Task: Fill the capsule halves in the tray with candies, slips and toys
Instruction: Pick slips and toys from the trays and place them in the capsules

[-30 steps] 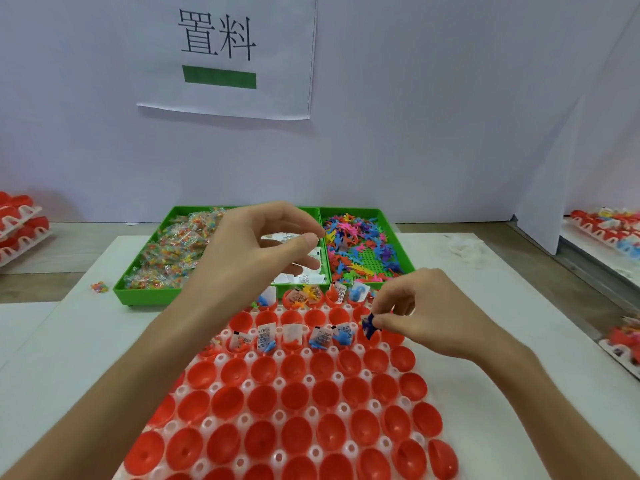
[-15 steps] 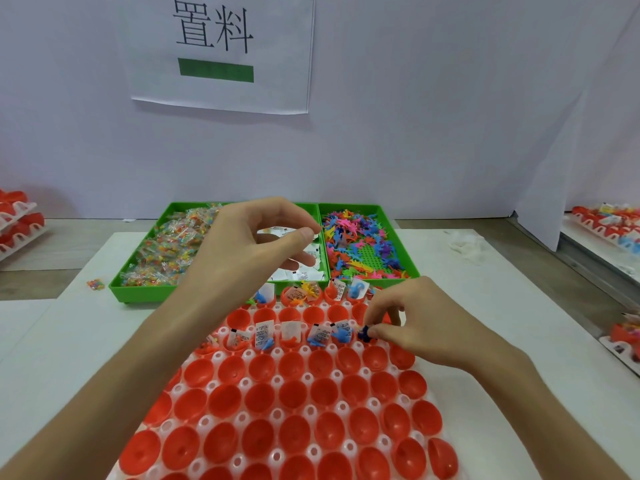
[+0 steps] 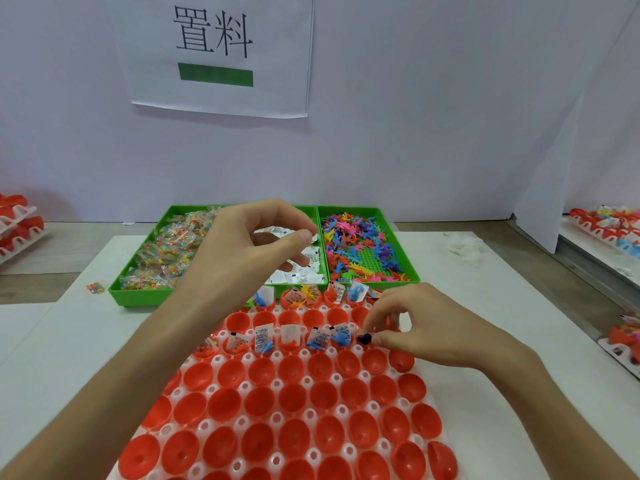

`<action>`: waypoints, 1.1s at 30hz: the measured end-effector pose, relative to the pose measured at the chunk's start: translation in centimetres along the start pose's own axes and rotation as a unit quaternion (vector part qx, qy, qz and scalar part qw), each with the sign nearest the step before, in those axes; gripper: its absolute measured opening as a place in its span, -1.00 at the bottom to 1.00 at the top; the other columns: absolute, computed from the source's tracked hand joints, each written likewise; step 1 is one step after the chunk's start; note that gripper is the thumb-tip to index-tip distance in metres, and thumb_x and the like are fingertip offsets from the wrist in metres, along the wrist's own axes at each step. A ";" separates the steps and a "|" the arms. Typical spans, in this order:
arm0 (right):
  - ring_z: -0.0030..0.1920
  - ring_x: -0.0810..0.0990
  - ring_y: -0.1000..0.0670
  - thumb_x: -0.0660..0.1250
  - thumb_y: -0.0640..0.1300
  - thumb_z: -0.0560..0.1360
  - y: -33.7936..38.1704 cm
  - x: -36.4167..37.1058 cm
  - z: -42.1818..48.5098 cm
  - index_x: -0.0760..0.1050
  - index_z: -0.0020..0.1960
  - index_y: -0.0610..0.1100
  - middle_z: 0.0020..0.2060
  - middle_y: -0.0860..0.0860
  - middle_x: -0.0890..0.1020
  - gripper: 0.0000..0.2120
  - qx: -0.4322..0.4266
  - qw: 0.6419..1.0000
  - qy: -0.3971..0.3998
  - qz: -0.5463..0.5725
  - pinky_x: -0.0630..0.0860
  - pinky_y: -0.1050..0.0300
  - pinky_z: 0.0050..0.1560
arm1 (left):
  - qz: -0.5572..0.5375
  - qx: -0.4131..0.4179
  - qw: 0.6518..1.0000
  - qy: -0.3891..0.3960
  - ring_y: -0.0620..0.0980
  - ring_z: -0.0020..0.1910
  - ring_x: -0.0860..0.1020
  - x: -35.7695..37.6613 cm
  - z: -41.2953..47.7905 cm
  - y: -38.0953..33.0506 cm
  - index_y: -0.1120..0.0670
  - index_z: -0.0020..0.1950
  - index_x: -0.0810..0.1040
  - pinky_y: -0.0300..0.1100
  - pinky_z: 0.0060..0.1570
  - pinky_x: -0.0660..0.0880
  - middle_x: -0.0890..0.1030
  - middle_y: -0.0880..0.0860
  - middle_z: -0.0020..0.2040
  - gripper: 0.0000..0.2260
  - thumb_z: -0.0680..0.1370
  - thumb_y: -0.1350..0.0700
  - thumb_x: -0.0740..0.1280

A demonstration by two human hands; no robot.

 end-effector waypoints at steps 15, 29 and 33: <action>-0.15 0.60 0.17 0.55 -0.02 0.41 -0.2 -0.5 -0.1 0.67 -0.11 0.11 -0.24 0.17 0.64 -0.91 0.004 1.000 -0.022 0.013 0.56 0.21 -0.11 | 0.000 0.005 1.000 0.001 -0.05 -0.21 0.72 -0.2 0.1 0.2 0.04 -0.09 0.70 -0.17 -0.12 0.66 0.72 -0.10 -0.12 -0.92 0.55 0.20 0.43; -0.14 0.48 0.18 0.40 0.08 0.53 -0.3 0.8 0.7 0.69 -0.02 0.13 -0.20 0.19 0.53 -0.89 0.010 0.998 0.019 -0.066 0.37 0.31 -0.20 | 0.000 0.000 1.000 0.000 -0.03 -0.22 0.71 -0.3 0.0 0.0 0.05 -0.08 0.70 -0.18 -0.14 0.65 0.71 -0.09 -0.10 -0.92 0.55 0.20 0.43; -0.14 0.52 0.16 0.43 0.03 0.52 -0.2 0.3 0.3 0.70 -0.02 0.11 -0.17 0.13 0.60 -0.91 0.002 0.999 0.010 -0.034 0.46 0.25 -0.13 | -0.008 -0.001 1.000 -0.002 -0.01 -0.22 0.71 -0.4 0.0 -0.1 0.06 -0.08 0.69 -0.16 -0.16 0.65 0.71 -0.04 -0.09 -0.91 0.56 0.22 0.42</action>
Point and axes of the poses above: each hand's wrist, its own z-axis towards the middle knuckle, its own x-axis out of the palm, y = z × x, the point moved 1 cm from there along z, towards the middle knuckle
